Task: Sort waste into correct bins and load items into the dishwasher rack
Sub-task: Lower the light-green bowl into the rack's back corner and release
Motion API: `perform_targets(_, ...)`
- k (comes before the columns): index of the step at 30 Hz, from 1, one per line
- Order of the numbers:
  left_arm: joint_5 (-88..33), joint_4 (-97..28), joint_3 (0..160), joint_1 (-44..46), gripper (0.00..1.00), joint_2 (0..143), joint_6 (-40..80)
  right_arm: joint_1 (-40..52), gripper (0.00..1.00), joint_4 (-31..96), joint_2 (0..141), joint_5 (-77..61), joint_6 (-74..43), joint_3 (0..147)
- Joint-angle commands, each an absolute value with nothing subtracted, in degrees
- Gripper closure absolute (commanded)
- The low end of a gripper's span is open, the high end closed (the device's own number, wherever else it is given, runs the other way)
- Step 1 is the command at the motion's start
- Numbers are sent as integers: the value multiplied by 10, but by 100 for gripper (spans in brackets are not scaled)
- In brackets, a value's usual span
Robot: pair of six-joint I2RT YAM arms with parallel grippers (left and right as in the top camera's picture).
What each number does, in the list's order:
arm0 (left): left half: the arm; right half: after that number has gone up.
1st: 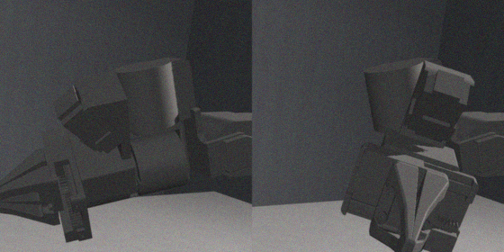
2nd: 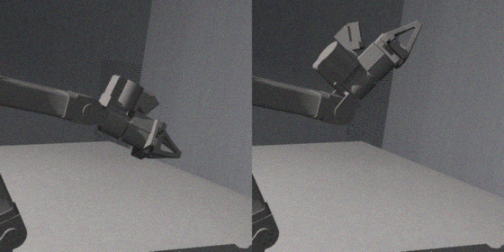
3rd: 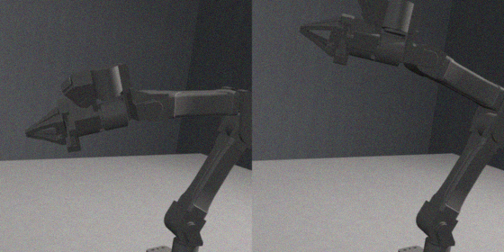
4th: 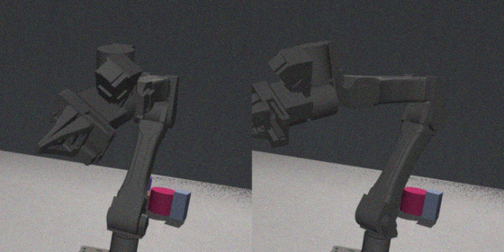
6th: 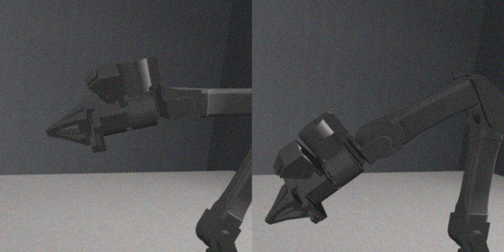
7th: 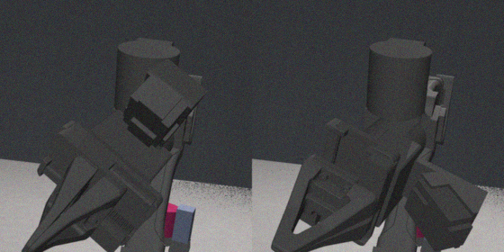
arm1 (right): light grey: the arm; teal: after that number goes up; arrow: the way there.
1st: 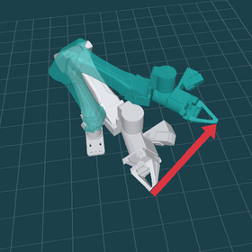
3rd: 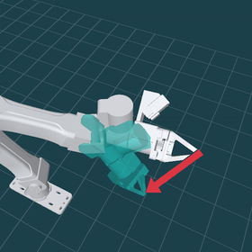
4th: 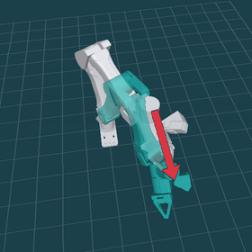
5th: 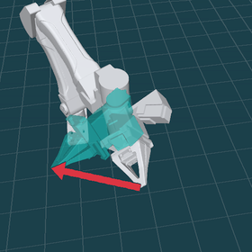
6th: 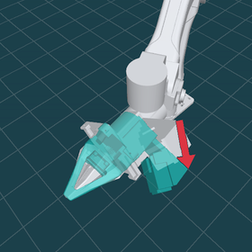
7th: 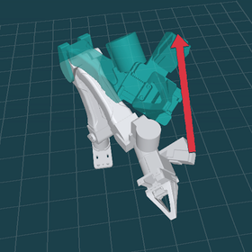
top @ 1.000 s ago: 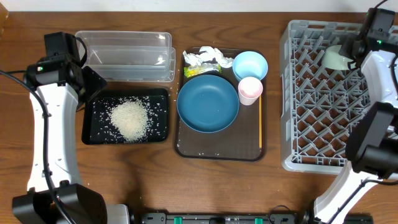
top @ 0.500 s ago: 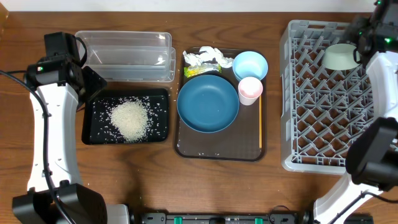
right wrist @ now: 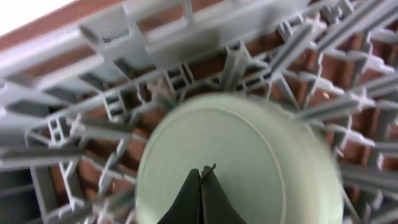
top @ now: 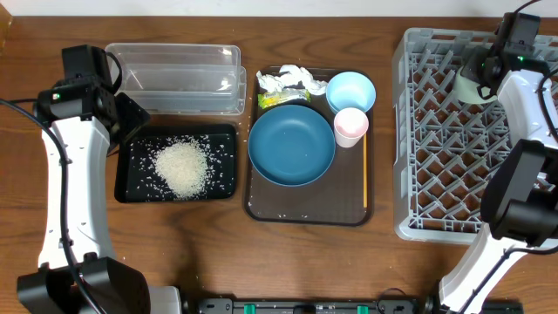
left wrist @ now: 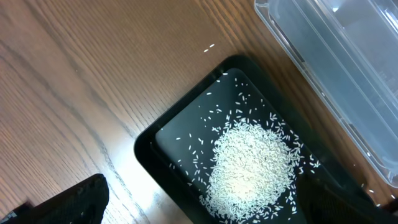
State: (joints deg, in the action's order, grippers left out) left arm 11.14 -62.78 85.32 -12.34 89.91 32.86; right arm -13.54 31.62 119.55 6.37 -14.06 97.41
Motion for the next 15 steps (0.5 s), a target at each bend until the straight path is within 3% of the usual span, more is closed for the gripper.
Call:
perform_targets(1,121,-629,865,-125,3,901,333,-135,99,349,1158,111,-152,973)
perform_targets(15,121,-630,865,-125,3,901,333,-134,99,385,1104,123,-163,973)
